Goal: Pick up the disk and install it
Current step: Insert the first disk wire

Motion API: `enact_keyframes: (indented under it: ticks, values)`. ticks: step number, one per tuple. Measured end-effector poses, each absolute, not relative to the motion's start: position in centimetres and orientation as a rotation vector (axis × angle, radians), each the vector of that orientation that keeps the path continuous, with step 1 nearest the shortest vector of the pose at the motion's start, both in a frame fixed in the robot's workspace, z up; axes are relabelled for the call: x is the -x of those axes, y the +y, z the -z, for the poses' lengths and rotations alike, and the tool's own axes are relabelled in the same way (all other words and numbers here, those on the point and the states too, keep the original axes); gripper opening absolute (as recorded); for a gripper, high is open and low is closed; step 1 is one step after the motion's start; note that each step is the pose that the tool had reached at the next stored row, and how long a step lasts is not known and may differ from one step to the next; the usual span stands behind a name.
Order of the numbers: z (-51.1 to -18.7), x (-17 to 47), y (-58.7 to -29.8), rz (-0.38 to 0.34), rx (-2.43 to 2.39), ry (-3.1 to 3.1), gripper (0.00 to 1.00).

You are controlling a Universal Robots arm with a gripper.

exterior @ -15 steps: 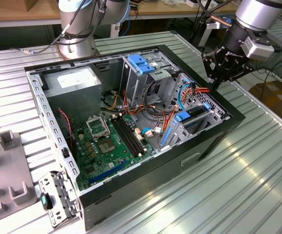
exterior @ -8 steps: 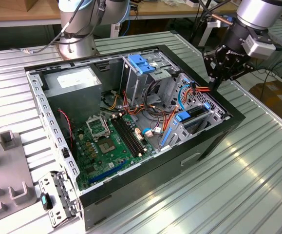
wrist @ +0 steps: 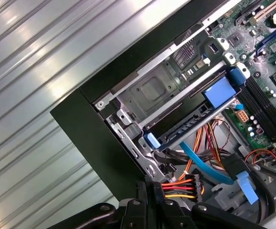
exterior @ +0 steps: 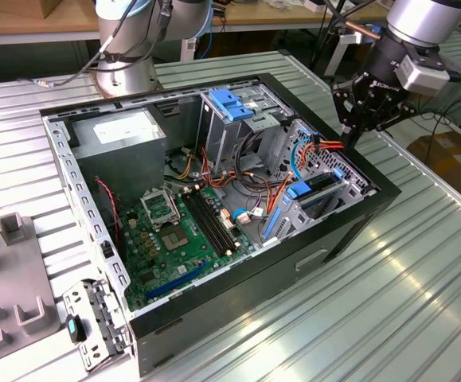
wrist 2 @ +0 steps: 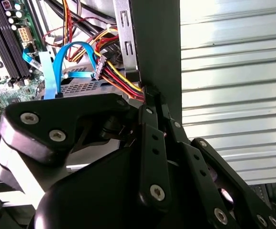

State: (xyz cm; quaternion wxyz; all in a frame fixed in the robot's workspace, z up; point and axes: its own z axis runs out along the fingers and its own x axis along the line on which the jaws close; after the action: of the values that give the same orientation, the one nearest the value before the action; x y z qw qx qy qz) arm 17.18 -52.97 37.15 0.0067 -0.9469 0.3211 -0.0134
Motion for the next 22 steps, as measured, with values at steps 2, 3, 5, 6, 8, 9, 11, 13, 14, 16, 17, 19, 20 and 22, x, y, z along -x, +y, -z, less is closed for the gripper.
enact_keyframes:
  ticks: [2, 3, 5, 6, 8, 9, 11, 13, 14, 16, 17, 19, 20, 22]
  values:
    - [-37.15, -17.07, -52.97, 0.042, 2.956, 1.024, 0.16]
    - [-37.15, -17.03, -52.97, 0.042, 2.954, 1.03, 0.16]
    - [-37.15, -16.95, -52.97, 0.042, 2.949, 1.042, 0.16]
    - [-37.15, -16.9, -52.97, 0.042, 2.947, 1.05, 0.16]
    - [-37.14, -16.85, -52.97, 0.042, 2.942, 1.063, 0.16]
    - [-37.14, -16.82, -52.97, 0.042, 2.939, 1.071, 0.16]
    - [-37.14, -16.69, -52.97, 0.042, 2.929, 1.099, 0.16]
    - [-37.14, -16.53, -52.97, 0.043, 2.92, 1.123, 0.16]
    - [-37.14, -16.44, -52.97, 0.043, 2.912, 1.145, 0.16]
    - [-37.14, -16.4, -52.97, 0.043, 2.906, 1.161, 0.16]
    - [-37.15, -16.38, -52.97, 0.043, 2.902, 1.171, 0.16]
    - [-37.14, -16.34, -52.97, 0.043, 2.893, 1.193, 0.16]
    - [-37.14, -16.33, -52.97, 0.043, 2.888, 1.205, 0.16]
    - [-37.14, -16.3, -52.97, 0.043, 2.873, 1.242, 0.16]
